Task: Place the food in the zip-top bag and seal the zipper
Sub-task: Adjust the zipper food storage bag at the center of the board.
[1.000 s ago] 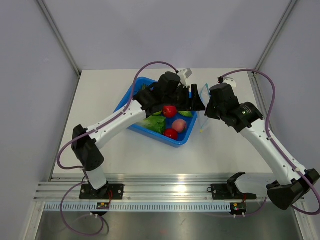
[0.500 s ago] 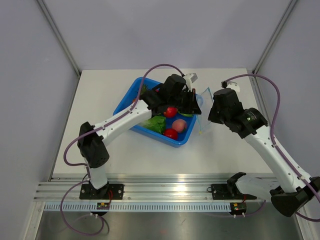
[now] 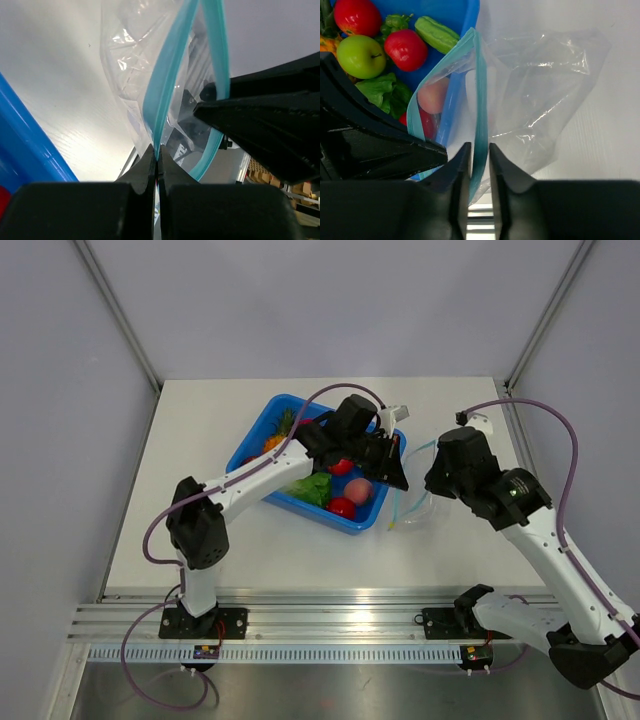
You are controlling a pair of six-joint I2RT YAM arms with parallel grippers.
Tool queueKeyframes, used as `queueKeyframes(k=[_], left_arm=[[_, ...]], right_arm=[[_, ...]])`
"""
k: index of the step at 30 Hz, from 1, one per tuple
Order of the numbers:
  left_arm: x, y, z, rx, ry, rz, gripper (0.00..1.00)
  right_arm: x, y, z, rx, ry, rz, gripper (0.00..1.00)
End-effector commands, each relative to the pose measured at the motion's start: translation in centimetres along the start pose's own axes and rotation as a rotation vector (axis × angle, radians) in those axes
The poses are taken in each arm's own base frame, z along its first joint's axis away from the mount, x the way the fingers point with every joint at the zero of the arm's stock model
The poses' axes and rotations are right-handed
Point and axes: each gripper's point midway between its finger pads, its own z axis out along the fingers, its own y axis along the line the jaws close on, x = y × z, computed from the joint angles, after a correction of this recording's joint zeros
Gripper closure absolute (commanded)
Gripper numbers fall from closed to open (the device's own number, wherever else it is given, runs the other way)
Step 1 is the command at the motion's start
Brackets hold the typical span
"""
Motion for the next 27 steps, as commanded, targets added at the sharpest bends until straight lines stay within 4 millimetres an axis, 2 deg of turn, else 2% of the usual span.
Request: queueKeyframes(k=[1, 3, 5, 6, 7, 8, 9, 11, 14, 15, 17, 18, 20, 23, 27], left_arm=[[0.4, -1.0, 0.0, 0.068, 0.027, 0.033, 1.0], [0.4, -1.0, 0.1, 0.072, 0.029, 0.032, 1.0], [0.4, -1.3, -0.1, 0.082, 0.027, 0.033, 1.0], [0.3, -1.3, -0.1, 0.083, 0.024, 0.037, 1.0], [0.3, -1.2, 0.0, 0.079, 0.02, 0.038, 1.0], [0.2, -1.1, 0.0, 0.078, 0.018, 0.037, 1.0], [0.1, -1.1, 0.1, 0.074, 0.014, 0.036, 1.0], [-0.1, -0.6, 0.5, 0.058, 0.014, 0.024, 1.0], [-0.4, -0.4, 0.8, 0.046, 0.007, 0.015, 1.0], [-0.4, -0.3, 0.9, 0.045, 0.007, 0.012, 1.0], [-0.3, -0.1, 1.1, 0.046, 0.005, 0.011, 1.0], [-0.3, -0.1, 1.1, 0.045, 0.007, 0.007, 1.0], [-0.2, 0.1, 1.2, 0.043, 0.01, 0.014, 1.0], [0.1, 0.5, 1.5, 0.044, 0.019, 0.019, 1.0], [0.3, 1.3, 3.3, 0.06, 0.051, -0.021, 1.0]], right_arm=[[-0.2, -0.7, -0.6, 0.016, -0.022, 0.028, 0.81], [0.2, -0.9, -0.5, 0.022, -0.013, 0.035, 0.85], [0.7, -1.2, -0.3, 0.029, 0.001, 0.038, 0.82], [0.9, -1.2, -0.3, 0.03, 0.004, 0.041, 0.79], [1.3, -1.3, -0.2, 0.03, 0.013, 0.046, 0.71], [1.4, -1.3, -0.2, 0.027, 0.013, 0.05, 0.56], [1.5, -1.3, -0.2, 0.023, 0.015, 0.054, 0.51], [1.8, -1.4, -0.2, 0.021, 0.02, 0.061, 0.47], [2.0, -1.5, -0.1, 0.02, 0.017, 0.071, 0.47], [2.0, -1.5, -0.1, 0.021, 0.015, 0.074, 0.5], [2.1, -1.6, 0.0, 0.024, 0.013, 0.079, 0.62], [2.1, -1.6, -0.1, 0.024, 0.012, 0.085, 0.81], [1.9, -1.4, -0.1, 0.015, 0.003, 0.097, 0.97], [1.6, -1.2, -0.3, -0.002, -0.015, 0.119, 1.0], [1.1, -1.0, -0.6, -0.023, -0.045, 0.138, 1.0]])
